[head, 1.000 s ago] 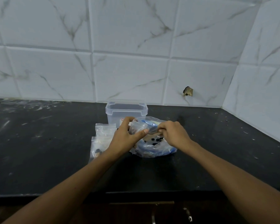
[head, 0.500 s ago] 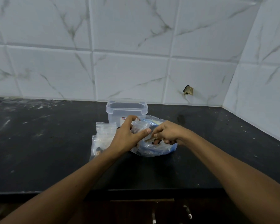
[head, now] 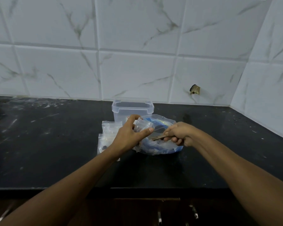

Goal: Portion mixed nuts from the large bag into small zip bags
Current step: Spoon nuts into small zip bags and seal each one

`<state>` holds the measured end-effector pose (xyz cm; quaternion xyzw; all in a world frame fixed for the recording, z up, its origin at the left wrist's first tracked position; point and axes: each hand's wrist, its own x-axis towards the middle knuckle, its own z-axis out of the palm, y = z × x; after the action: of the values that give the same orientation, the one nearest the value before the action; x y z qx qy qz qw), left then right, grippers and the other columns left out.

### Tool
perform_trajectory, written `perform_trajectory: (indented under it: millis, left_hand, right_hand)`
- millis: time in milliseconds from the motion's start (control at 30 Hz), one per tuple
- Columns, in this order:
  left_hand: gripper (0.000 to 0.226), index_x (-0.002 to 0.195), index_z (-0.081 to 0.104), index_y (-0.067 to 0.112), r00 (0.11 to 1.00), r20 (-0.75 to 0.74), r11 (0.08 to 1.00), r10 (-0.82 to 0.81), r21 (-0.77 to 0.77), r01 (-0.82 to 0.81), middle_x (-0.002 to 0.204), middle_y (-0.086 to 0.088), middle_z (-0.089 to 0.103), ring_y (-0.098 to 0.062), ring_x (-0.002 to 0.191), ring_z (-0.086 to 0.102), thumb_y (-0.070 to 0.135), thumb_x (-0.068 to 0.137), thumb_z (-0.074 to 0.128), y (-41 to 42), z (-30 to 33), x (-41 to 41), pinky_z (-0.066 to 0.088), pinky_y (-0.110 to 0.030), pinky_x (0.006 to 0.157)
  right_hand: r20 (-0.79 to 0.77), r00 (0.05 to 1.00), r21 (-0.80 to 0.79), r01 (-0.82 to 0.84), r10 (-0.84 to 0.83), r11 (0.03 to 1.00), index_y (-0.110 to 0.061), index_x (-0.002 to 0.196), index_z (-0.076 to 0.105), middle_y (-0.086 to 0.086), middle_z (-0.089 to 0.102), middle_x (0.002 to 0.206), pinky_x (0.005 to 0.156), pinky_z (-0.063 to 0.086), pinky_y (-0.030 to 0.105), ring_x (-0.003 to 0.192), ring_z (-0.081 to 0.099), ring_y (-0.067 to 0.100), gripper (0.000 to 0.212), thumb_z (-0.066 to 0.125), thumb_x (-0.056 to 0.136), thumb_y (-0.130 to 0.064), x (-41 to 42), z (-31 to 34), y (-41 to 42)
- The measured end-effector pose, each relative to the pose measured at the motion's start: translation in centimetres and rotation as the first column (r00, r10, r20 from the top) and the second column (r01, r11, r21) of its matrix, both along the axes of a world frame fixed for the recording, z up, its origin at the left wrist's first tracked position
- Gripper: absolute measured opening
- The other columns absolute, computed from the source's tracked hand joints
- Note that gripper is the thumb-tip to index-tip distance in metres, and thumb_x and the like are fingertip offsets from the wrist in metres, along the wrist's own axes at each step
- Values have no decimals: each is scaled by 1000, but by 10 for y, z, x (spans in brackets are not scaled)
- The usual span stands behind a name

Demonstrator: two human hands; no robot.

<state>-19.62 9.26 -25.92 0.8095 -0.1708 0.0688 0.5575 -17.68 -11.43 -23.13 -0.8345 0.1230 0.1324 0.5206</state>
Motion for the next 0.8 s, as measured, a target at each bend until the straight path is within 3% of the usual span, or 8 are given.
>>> perform_trajectory:
  millis: [300, 600, 700, 800]
  left_hand:
    - [49, 122, 44, 30, 1000, -16, 1000, -15, -7, 15, 114, -2, 61, -14, 92, 65, 47, 84, 69, -1, -2, 0, 56, -23, 60]
    - [47, 115, 45, 32, 1000, -11, 1000, 0, 0, 0, 101, 1, 64, -13, 83, 65, 49, 81, 73, -8, -3, 1, 51, -24, 59]
    - [48, 116, 44, 31, 1000, -10, 1000, 1, 7, -1, 101, 2, 63, -13, 85, 65, 47, 81, 73, -12, -2, 1, 51, -23, 60]
    - [47, 112, 45, 32, 1000, 0, 1000, 21, 6, -21, 94, -2, 65, -15, 76, 64, 48, 80, 74, -15, -3, 3, 52, -28, 61]
  right_hand:
    - [43, 994, 71, 98, -101, 993, -2, 97, 67, 10, 66, 74, 34, 35, 14, 45, 44, 4, 18, 50, 95, -3, -6, 8, -17]
    - [119, 992, 119, 36, -50, 992, -3, 97, 65, 8, 62, 75, 36, 37, 14, 46, 45, 5, 20, 46, 98, -3, -13, 55, -39]
    - [181, 983, 37, -10, 3, 999, -5, 96, 66, 7, 65, 73, 38, 39, 15, 44, 48, 4, 18, 48, 98, -6, -17, 73, -34]
    - [280, 953, -188, -62, 114, 980, -5, 95, 67, 9, 67, 74, 40, 42, 16, 44, 53, 5, 18, 50, 97, -5, -25, 84, -15]
